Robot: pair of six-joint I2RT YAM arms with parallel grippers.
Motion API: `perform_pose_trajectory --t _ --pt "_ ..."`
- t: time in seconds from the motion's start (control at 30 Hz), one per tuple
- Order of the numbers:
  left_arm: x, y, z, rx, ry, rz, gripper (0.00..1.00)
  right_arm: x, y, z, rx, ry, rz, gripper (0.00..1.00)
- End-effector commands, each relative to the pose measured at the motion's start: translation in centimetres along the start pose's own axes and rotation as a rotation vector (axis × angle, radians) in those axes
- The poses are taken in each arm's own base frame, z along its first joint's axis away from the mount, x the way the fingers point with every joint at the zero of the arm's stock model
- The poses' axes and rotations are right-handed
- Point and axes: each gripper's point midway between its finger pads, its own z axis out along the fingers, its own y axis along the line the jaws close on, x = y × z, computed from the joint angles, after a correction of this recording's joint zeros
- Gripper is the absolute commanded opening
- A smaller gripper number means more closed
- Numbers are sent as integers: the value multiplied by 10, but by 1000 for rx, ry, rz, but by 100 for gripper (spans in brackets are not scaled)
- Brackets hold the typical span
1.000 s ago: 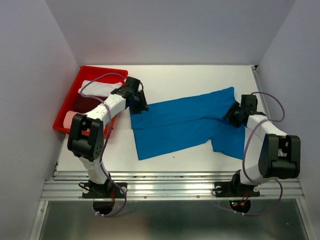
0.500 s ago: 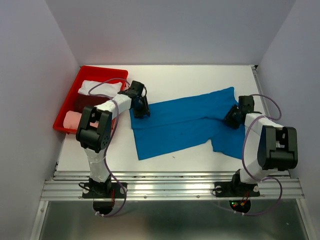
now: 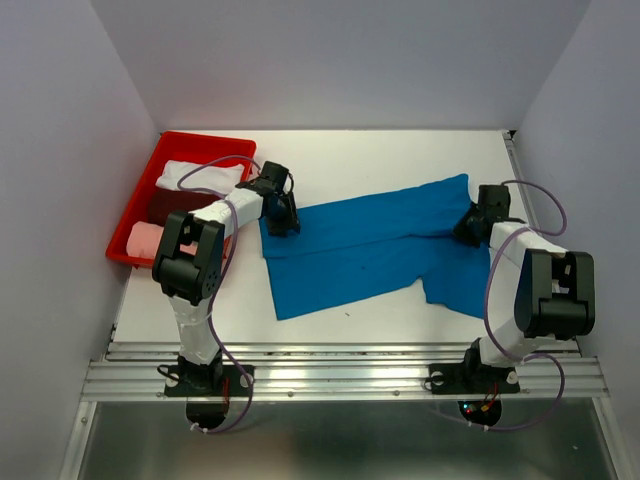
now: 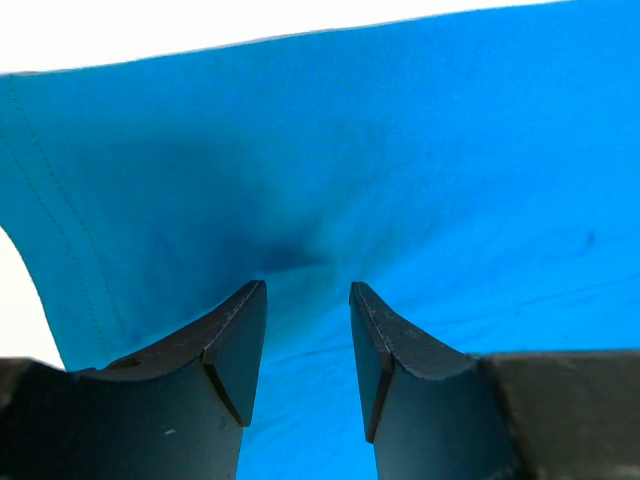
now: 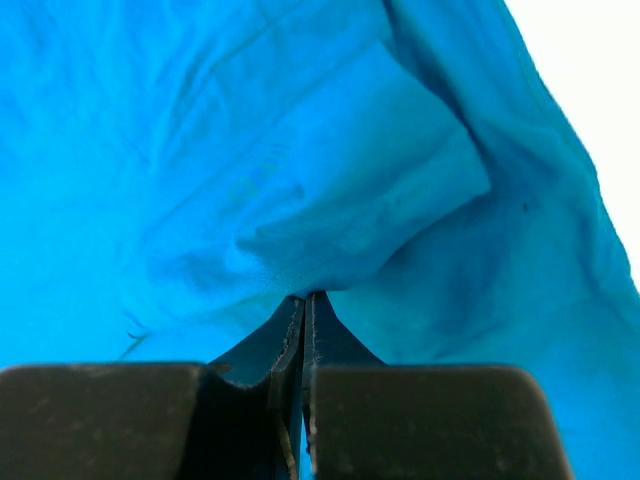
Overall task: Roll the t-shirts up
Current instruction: Fold the T-shirt at the center of the board.
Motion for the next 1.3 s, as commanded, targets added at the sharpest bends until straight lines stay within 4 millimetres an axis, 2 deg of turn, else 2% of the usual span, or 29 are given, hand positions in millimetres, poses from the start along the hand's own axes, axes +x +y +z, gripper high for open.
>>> perform_pose_trajectory --t 0.0,0.13,0.37,0.6,0.7,0.77,0.9,1.13,1.27 --pt "-12 -4 -4 7 -28 23 50 -36 19 -9 -38 -118 -15 1" --pt "-11 -4 -3 6 -29 26 49 -38 20 -12 -43 -126 -18 1" --pt "-11 -2 0 0 -18 29 50 -52 41 -15 -123 -137 -29 1" --pt "-11 -3 1 4 -12 31 50 -71 52 4 -113 -134 -18 1" --pt "-10 -4 1 5 -10 36 50 -76 58 15 -126 -135 -24 11" --pt "-11 -4 0 5 -12 37 50 -78 61 17 -134 -136 -27 21" --pt "-11 -2 0 -4 -11 39 50 -82 69 8 -178 -148 -43 31" --pt "-11 -4 2 1 -5 35 50 -58 71 8 -234 -88 -46 41" --pt "-12 -4 2 0 -6 34 50 -43 70 17 -259 -44 -38 41"
